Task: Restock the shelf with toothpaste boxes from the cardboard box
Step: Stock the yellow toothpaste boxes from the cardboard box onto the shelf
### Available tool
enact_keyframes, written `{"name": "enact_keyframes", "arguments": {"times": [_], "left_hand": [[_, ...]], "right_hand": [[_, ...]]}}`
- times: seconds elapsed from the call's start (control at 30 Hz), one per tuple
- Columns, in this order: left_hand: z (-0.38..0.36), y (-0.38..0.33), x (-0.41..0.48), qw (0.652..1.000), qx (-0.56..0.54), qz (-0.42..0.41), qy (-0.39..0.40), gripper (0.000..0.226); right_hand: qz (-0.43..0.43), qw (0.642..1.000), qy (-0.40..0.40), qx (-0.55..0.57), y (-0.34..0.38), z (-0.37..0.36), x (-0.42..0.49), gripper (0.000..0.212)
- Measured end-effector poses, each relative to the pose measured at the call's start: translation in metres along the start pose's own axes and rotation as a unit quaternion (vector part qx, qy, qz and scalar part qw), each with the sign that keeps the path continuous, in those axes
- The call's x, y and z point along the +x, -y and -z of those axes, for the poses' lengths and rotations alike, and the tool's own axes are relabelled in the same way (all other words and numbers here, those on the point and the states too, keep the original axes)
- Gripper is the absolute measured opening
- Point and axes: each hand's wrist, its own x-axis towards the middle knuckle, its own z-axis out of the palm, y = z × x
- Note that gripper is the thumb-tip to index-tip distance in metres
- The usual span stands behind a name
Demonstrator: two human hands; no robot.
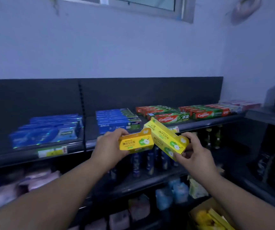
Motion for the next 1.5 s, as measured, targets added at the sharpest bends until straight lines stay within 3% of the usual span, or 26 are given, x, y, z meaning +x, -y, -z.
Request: {"name": "enact_keyframes", "arguments": {"times": [0.2, 0.37, 0.67, 0.9, 1.17, 1.5], "left_hand": [[0.116, 0.115, -0.061, 0.996, -0.040, 0.064, -0.050, 0.055], [0.200, 0.188, -0.122, 0.990, -0.012, 0.110, -0.086, 0.059], [0.301, 0.286, -0.202, 0.971, 0.036, 0.178, -0.154, 0.060], [0.338, 0.353, -0.220, 0.949, 0.075, 0.233, -0.201, 0.062], [0.382, 0.439, -0.175, 0.919, 0.168, 0.292, -0.206, 0.063], [0.407, 0.566, -0.149, 0.882, 0.204, 0.375, -0.198, 0.063]], "right_hand": [[0.061, 0.995, 0.056, 0.053, 0.127, -0.093, -0.010, 0.060], [0.115, 0.983, 0.102, 0.096, 0.225, -0.161, -0.029, 0.057], [0.184, 0.959, 0.175, 0.122, 0.352, -0.267, -0.050, 0.056], [0.235, 0.940, 0.211, 0.131, 0.419, -0.335, -0.038, 0.055], [0.275, 0.919, 0.243, 0.142, 0.468, -0.415, 0.029, 0.054], [0.307, 0.890, 0.315, 0.115, 0.510, -0.519, 0.092, 0.053]]}}
